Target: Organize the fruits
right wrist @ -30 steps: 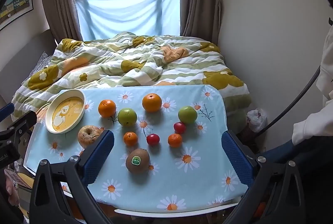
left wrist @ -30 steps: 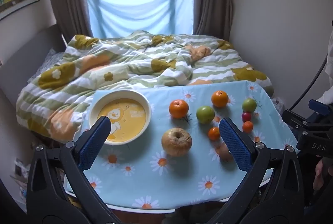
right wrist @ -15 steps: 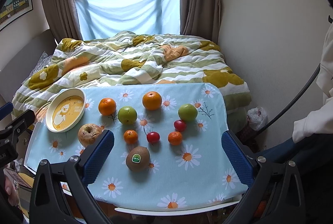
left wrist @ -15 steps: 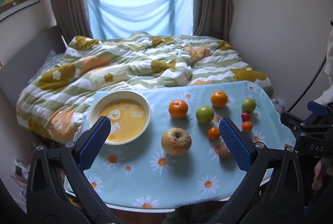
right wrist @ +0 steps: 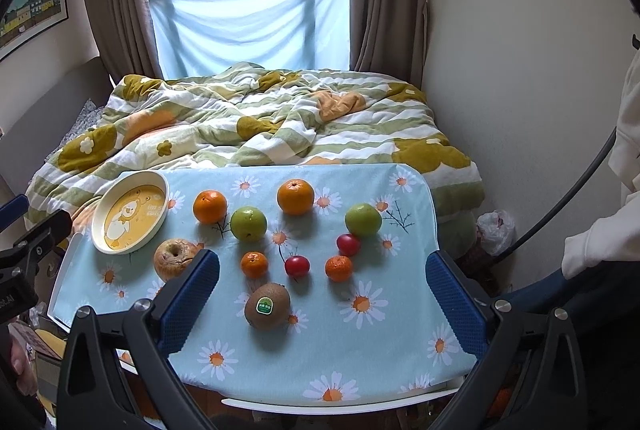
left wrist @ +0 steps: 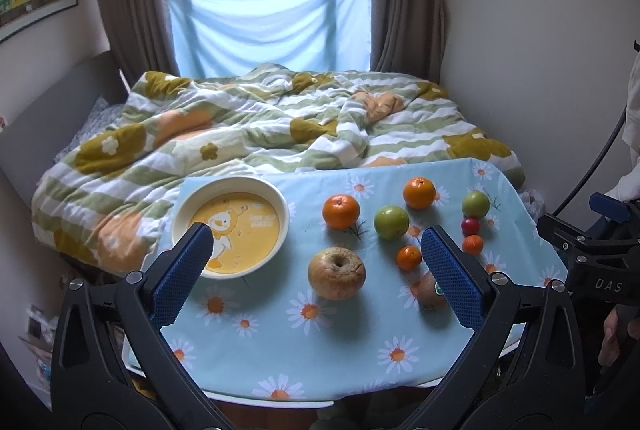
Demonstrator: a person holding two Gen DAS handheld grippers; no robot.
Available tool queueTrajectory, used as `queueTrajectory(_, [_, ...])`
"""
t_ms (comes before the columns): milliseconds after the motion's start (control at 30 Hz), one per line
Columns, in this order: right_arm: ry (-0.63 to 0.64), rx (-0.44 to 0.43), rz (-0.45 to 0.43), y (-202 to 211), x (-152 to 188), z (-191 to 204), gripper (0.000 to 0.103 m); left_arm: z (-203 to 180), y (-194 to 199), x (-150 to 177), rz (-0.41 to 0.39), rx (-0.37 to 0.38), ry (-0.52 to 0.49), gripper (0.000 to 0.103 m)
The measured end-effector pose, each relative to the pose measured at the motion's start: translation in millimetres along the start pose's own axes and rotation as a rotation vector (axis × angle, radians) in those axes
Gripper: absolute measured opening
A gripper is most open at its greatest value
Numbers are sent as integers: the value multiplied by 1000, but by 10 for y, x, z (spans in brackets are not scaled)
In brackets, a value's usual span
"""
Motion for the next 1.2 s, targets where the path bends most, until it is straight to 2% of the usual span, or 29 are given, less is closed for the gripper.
queueTrajectory(1200, [5, 0, -4, -7, -6, 9, 103, 16, -1, -34, 2, 1, 4, 103])
Point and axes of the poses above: each gripper's, at about its wrist camera, not at the fingertips, and y roughly against the way its jaws point, z to its left, x to its underside, the point moved 3 cm from there along -y, roughly the way its jaws point, and after that the axes turned 10 degrees about y, right-handed, at the moved point
